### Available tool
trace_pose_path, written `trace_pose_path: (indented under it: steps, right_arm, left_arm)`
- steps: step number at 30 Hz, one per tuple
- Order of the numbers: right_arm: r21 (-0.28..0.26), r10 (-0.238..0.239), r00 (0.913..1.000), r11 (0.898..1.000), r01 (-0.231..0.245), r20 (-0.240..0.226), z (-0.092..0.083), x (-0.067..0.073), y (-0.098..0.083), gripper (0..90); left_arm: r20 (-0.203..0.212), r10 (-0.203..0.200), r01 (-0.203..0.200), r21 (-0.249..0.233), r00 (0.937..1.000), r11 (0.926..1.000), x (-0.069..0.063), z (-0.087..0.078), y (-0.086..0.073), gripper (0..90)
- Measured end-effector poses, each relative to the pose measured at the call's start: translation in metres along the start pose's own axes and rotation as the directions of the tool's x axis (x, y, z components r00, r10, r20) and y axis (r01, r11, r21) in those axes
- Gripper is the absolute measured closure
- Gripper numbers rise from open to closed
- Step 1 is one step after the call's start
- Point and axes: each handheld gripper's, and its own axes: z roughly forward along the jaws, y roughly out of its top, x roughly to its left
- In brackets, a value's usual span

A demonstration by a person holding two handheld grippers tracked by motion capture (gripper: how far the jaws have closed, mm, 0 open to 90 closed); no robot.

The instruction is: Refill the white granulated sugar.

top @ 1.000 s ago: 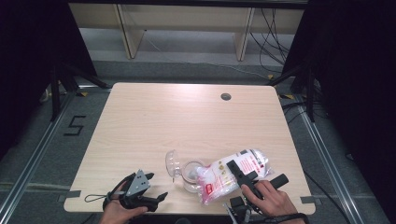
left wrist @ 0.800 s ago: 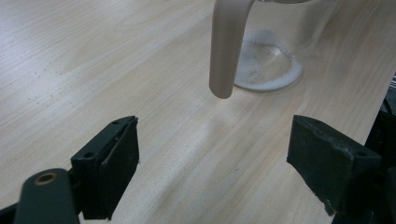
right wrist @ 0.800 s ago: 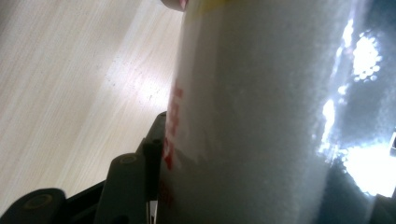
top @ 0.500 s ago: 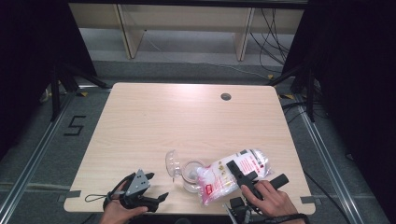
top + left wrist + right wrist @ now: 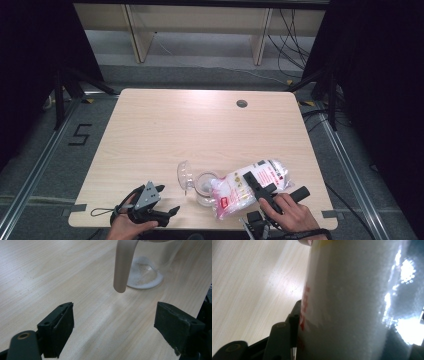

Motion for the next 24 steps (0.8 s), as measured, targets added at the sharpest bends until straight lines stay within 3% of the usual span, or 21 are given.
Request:
trace_pose_path:
  steps: [3, 4, 7, 10, 20, 22, 24]
  right_arm:
    - [0.004, -0.005, 1.0000, 1.000, 0.005, 0.004, -0.0006, -0.0006, -0.0003, 53.1]
    - [-0.002, -0.008, 1.0000, 1.000, 0.008, 0.000, -0.0004, -0.0013, -0.0006, 53.2]
    - [0.003, -0.011, 0.9999, 1.000, 0.011, -0.003, -0.0011, -0.0019, -0.0009, 53.2]
    - [0.002, -0.009, 1.0000, 1.000, 0.009, -0.004, -0.0010, -0.0015, -0.0010, 53.3]
    - [-0.006, -0.006, 1.0000, 1.000, 0.006, -0.001, -0.0003, -0.0007, -0.0004, 53.4]
    - [0.000, -0.010, 0.9999, 1.000, 0.010, -0.011, -0.0006, -0.0015, -0.0006, 53.4]
    - [0.001, -0.009, 0.9999, 1.000, 0.009, -0.010, -0.0008, -0.0017, -0.0008, 53.4]
  left_arm:
    - [0.000, 0.012, -0.012, -0.010, 0.9999, 0.9999, 0.0005, 0.0005, -0.0001, 15.9]
    - [-0.001, -0.005, 0.005, 0.000, 1.0000, 1.0000, -0.0003, -0.0001, -0.0001, 15.9]
    - [-0.001, -0.007, 0.007, -0.001, 1.0000, 1.0000, -0.0002, 0.0000, 0.0000, 15.9]
    - [0.001, 0.025, -0.025, -0.007, 0.9997, 0.9997, 0.0014, 0.0004, 0.0002, 15.9]
    - [0.005, 0.027, -0.027, -0.007, 0.9996, 0.9996, 0.0015, 0.0004, 0.0002, 15.9]
    - [-0.001, 0.000, 0.000, -0.010, 1.0000, 0.9999, -0.0002, 0.0007, -0.0005, 15.9]
    - [-0.001, 0.012, -0.012, -0.010, 0.9999, 0.9999, 0.0005, 0.0006, -0.0002, 15.9]
